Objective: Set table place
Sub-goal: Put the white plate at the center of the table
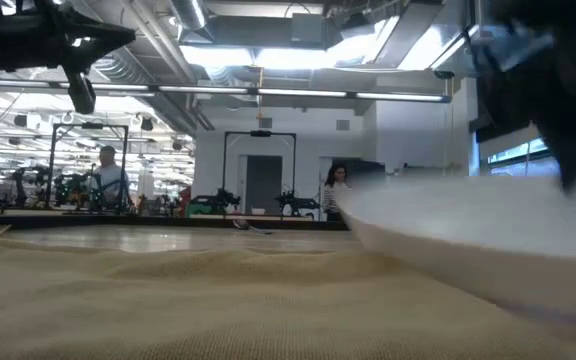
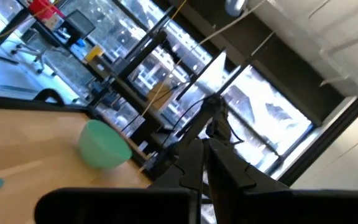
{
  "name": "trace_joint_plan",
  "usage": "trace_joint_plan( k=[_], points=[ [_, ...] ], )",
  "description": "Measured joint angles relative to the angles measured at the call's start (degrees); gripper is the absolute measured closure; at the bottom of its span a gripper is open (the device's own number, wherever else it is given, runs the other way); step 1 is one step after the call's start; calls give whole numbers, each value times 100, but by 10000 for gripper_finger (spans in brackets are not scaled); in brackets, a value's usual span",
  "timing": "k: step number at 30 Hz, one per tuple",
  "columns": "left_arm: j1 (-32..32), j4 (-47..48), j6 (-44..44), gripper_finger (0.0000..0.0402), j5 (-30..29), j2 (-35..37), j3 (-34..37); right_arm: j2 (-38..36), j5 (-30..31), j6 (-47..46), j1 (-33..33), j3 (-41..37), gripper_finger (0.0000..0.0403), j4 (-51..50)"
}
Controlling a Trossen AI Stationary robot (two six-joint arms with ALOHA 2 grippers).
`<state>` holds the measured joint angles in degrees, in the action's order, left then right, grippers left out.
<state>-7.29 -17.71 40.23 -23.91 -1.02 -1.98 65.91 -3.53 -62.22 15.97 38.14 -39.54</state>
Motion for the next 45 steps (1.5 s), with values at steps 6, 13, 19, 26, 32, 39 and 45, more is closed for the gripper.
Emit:
trace_joint_plan(
  k=[6, 13, 19, 26, 32, 39, 45],
  points=[
    [0, -687, -6, 400, -36, 2, -2, 93, 952, 927, -227, 1944, 396, -67],
    [2, -814, 9, 400, -70, 0, -2, 1100, 1298, 1888, -964, 3725, 397, -1063],
    [0, -815, 11, 398, -71, 1, -2, 2353, 576, 2394, -1603, 4164, 397, -973],
    [1, -899, 13, 396, -37, 1, -2, 3490, 455, 2802, -2097, 4167, 397, -959],
    [2, -886, -9, 399, -32, 0, -2, 4015, 246, 2842, -2351, 4167, 394, -737],
    [2, -850, -26, 393, -18, 1, -2, 4460, 142, 2822, -2525, 4116, 393, -560],
    [2, -847, -30, 393, -19, 1, -2, 4700, 124, 2842, -2524, 4110, 392, -456]
  ],
)
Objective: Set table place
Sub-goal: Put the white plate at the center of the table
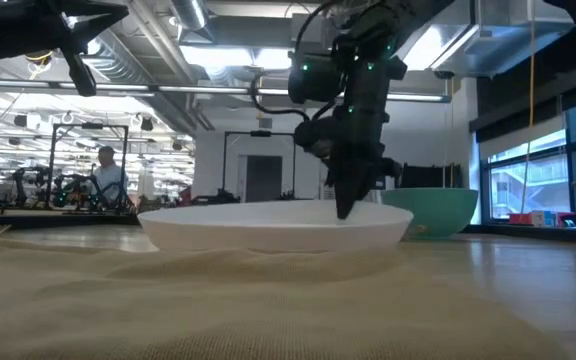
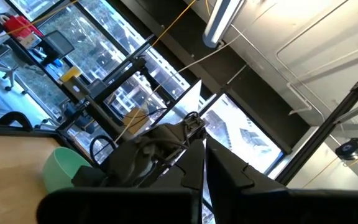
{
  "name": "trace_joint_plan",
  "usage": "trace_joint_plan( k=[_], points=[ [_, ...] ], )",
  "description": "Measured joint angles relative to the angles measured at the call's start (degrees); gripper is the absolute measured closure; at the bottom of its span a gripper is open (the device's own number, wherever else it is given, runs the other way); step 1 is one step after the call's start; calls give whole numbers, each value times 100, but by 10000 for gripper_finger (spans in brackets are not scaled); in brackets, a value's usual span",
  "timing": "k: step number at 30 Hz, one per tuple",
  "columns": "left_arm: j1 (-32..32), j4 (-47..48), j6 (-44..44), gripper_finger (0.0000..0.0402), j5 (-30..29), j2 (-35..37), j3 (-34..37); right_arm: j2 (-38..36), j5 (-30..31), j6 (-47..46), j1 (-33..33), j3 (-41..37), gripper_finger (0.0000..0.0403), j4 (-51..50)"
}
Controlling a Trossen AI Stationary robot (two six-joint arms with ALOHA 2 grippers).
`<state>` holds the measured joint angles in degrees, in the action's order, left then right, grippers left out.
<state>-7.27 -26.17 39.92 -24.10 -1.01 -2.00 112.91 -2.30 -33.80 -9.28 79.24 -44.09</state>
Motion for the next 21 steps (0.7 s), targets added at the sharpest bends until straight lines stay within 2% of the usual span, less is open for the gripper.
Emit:
trace_joint_plan(
  k=[19, 21],
  points=[
    [0, 8, -151, 399, -2, 1, 0, 246, 45, 94, 35, -50, 380, 177],
    [-1, 9, -151, 400, -2, 0, 0, 246, -96, 128, 32, -51, 372, 171]
  ],
)
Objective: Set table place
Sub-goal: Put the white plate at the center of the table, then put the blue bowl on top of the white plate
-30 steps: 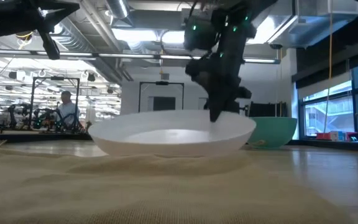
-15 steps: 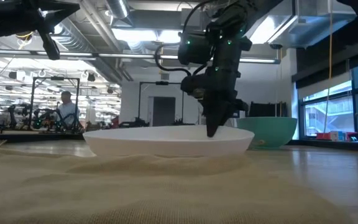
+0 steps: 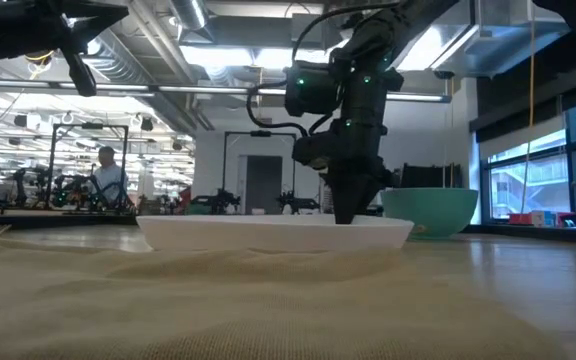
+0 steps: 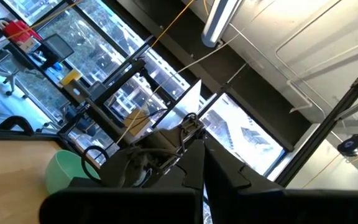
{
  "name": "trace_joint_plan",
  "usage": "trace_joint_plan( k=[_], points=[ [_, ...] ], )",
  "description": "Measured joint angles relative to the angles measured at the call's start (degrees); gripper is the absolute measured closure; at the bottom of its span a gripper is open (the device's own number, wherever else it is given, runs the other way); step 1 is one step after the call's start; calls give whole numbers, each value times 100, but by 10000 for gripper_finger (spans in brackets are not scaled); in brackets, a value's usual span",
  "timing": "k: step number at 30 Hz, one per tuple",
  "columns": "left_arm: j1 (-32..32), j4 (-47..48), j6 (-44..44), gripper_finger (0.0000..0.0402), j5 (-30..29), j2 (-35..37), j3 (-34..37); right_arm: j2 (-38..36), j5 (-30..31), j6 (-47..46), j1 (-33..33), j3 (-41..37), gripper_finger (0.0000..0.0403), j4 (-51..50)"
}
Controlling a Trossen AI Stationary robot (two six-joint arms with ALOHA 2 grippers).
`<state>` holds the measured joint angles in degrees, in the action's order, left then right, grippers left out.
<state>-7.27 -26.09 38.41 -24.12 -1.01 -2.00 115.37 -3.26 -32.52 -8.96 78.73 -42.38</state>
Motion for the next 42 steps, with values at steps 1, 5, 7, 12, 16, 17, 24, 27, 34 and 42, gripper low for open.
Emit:
trace_joint_plan(
  k=[1, 5, 7, 12, 16, 17, 24, 27, 34, 42],
  points=[
    [-1, -1, 0, 399, 0, 0, 0, 0, -131, 36, -2, -10, 367, 2],
    [0, -4, -1, 392, -2, 1, 2, 7, -381, 200, 1, -166, 342, 57],
    [0, -1, -2, 389, -2, 2, 2, 4, -418, 192, 1, -237, 330, 82],
    [0, -7, -1, 387, -2, 2, 2, -7, -438, 196, -7, -280, 305, 108],
    [0, -9, 0, 396, -2, 0, 2, 12, -479, 205, -54, -64, 290, -256],
    [-1, -7, 0, 398, -2, 0, 2, 13, -497, 269, -66, 59, 287, -365],
    [0, -9, 28, 392, -2, 1, 2, 5, -528, 719, -60, 1030, 279, -1447],
    [1, -11, 31, 388, -2, 1, 2, 4, -523, 1056, -64, 1467, 279, -2014],
    [-2, -9, 31, 393, -2, 0, 2, -9, 108, 1636, -69, 2198, 279, -3197],
    [0, -7, 11, 395, -2, 0, 2, -7, 553, 1936, -186, 2386, 279, -4060]
  ],
)
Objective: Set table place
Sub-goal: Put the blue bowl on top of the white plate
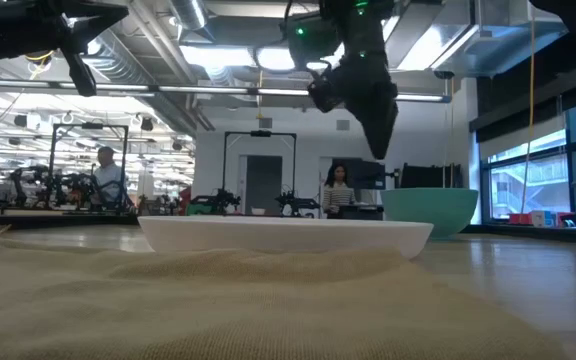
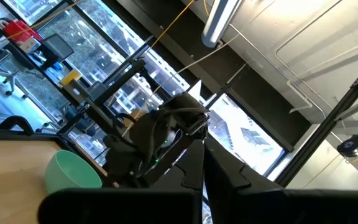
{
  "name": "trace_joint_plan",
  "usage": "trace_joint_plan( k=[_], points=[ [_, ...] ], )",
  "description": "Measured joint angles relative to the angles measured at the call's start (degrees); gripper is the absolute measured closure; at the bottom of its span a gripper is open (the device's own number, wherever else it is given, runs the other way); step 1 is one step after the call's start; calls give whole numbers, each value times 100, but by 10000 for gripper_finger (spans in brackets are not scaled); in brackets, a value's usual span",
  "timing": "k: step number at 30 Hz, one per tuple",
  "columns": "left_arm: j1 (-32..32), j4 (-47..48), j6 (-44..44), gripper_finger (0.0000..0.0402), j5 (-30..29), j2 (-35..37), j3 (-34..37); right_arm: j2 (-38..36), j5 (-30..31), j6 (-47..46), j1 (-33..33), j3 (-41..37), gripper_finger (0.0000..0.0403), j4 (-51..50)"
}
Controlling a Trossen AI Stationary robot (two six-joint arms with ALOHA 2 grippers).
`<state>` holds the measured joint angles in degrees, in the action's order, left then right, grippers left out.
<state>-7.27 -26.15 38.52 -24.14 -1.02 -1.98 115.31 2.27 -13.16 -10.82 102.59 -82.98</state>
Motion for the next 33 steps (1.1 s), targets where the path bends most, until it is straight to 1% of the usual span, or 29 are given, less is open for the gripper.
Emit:
trace_joint_plan(
  k=[2, 4, 11, 19, 25, 28, 33],
  points=[
    [-2, 0, 33, 390, 0, 1, 0, 0, 262, 18, -84, 0, 279, -204],
    [-2, 0, 64, 387, 2, 2, 0, 0, 371, -19, -205, 0, 279, -332],
    [0, 2, 83, 384, 2, 2, 2, -7, 371, -346, -610, -133, 279, -220],
    [-1, 7, 52, 400, 2, 1, 4, -7, 324, -584, -829, -799, 279, -210],
    [0, 7, 9, 391, 2, 0, 4, -4, 308, -513, -858, -1200, 279, -153],
    [-1, 7, 6, 386, 1, 1, 4, -4, 308, -453, -858, -1206, 279, -54],
    [-2, 7, 7, 385, 0, 0, 4, 0, 314, -418, -858, -991, 279, -44]
  ],
)
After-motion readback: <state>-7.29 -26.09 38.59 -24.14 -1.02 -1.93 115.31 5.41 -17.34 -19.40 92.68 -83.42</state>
